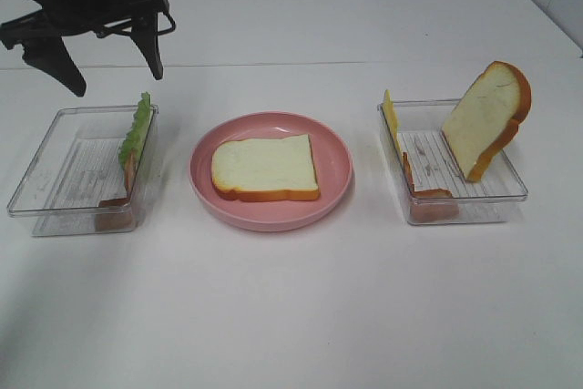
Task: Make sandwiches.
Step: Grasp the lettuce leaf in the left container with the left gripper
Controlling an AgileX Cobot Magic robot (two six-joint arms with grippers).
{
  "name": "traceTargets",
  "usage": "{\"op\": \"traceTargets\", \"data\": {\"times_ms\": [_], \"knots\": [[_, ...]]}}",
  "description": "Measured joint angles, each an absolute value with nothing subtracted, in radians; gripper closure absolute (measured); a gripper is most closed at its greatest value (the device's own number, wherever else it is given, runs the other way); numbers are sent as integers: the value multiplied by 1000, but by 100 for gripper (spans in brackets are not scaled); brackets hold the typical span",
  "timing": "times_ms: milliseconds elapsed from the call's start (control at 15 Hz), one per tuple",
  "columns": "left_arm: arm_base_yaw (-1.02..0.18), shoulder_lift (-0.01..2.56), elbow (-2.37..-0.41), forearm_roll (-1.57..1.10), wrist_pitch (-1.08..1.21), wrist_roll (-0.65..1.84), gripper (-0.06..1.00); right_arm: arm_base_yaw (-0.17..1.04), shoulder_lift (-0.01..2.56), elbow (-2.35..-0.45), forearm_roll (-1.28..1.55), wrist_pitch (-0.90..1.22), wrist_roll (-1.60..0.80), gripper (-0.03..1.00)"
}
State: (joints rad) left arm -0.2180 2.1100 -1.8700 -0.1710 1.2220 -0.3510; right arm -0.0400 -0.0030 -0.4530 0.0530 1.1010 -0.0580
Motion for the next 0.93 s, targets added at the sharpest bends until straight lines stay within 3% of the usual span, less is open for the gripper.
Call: {"op": "traceTargets", "data": {"times_ms": [333,600,933], "knots": [[-218,2220,-1870,-124,1206,-351,14,-40,-3,-453,53,1101,-58,-1],[-218,2226,-1870,-86,1147,-332,27,-40,-3,-453,53,1101,-58,-1],[-218,2235,-1870,-57,1143,-329,28,-40,-3,-453,53,1101,-58,-1]]}}
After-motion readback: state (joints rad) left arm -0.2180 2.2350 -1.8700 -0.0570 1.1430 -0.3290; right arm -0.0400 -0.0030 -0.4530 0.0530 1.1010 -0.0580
